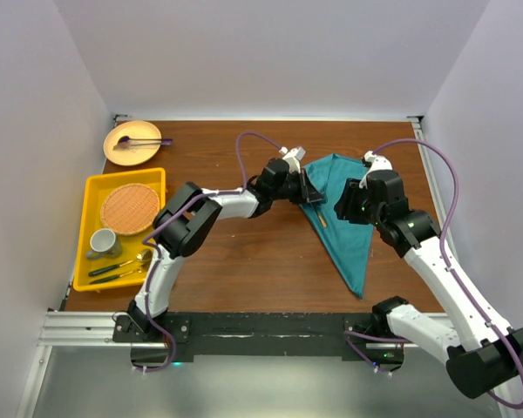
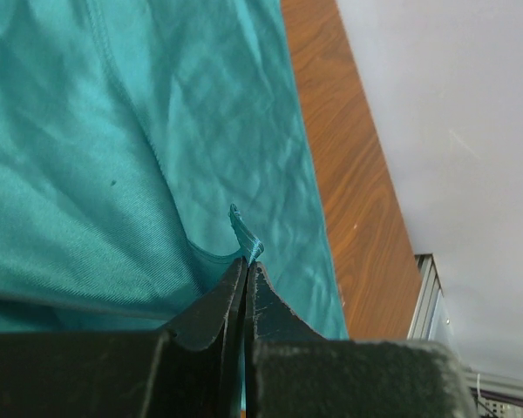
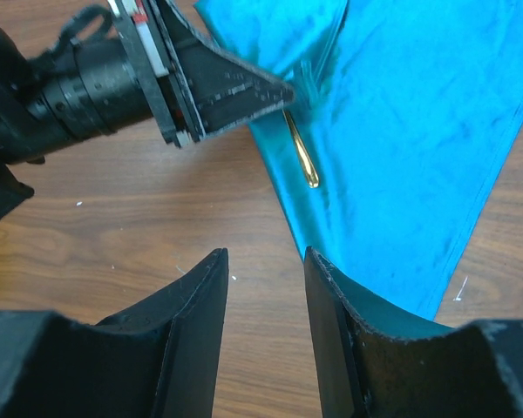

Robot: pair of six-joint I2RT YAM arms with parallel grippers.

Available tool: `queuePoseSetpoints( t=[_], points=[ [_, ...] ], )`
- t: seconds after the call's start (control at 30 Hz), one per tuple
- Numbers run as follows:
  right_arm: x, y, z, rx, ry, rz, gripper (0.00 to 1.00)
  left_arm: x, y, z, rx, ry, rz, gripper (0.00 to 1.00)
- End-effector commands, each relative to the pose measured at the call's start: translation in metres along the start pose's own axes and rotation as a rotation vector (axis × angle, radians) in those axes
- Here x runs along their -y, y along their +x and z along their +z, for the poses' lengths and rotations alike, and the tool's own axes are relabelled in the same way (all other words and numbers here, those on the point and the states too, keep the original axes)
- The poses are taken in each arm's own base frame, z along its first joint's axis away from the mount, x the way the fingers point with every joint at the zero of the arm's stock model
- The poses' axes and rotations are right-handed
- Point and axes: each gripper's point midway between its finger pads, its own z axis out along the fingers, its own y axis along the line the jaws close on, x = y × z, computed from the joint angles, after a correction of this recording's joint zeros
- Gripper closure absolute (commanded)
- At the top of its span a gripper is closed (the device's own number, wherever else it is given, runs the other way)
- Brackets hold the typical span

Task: Fold the napkin, place the utensils inside, and roll it up
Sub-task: Fold the napkin

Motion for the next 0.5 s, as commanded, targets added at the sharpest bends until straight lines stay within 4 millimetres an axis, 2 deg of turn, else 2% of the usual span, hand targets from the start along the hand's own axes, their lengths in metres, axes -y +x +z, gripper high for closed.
queuePoseSetpoints(
  t=[0.0,0.03,0.47],
  points=[
    [-0.001,-0.005,0.001,0.025,0.001,0.022,0.55,0.014,0.008,-0.005,-0.022,0.040,0.028,0.94],
    [-0.001,-0.005,0.001,0.027,0.002,0.022,0.55,0.009,0.014,-0.004,-0.035,0.034,0.022,0.94],
    [-0.001,-0.002,0.004,0.020,0.000,0.025,0.55,-0.005,0.033,-0.005,-0.090,0.008,0.012,0.90]
  ],
)
